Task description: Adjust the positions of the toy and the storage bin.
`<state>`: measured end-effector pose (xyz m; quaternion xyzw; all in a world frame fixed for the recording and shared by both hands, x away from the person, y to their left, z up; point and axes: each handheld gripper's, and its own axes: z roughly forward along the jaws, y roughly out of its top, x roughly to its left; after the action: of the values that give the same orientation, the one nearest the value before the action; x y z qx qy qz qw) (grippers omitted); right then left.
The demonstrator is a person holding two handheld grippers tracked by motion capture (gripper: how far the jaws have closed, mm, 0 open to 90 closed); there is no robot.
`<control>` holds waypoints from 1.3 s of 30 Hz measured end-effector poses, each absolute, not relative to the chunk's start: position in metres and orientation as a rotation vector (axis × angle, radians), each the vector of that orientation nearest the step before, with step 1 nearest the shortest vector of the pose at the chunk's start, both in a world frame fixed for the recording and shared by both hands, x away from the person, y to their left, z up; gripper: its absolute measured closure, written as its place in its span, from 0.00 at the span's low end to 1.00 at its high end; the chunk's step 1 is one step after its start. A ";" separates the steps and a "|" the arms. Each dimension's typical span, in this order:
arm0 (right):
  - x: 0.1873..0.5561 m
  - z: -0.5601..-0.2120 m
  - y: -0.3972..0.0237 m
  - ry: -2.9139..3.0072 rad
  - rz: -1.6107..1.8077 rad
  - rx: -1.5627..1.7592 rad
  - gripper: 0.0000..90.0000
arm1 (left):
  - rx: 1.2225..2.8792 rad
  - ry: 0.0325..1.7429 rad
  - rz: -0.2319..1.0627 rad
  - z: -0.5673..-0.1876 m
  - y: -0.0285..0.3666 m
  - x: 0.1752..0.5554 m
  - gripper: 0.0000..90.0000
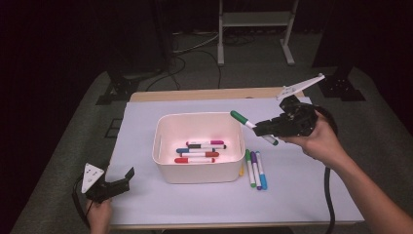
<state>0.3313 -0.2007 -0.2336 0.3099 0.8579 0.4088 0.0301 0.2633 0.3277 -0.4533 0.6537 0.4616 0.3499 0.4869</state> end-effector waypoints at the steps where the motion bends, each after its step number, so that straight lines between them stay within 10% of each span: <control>1: 0.332 -0.232 -0.196 2.655 1.259 0.938 0.84 | 1.586 1.123 0.851 -0.453 0.328 0.263 0.01; 39: 0.363 -0.268 -0.058 2.970 1.163 0.646 0.84 | 1.579 1.122 0.841 -0.453 0.329 0.264 0.01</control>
<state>0.3634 -0.0577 -0.2677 0.1983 0.9112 0.3567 -0.0564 0.2635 0.3288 -0.4534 0.6507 0.4624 0.3465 0.4926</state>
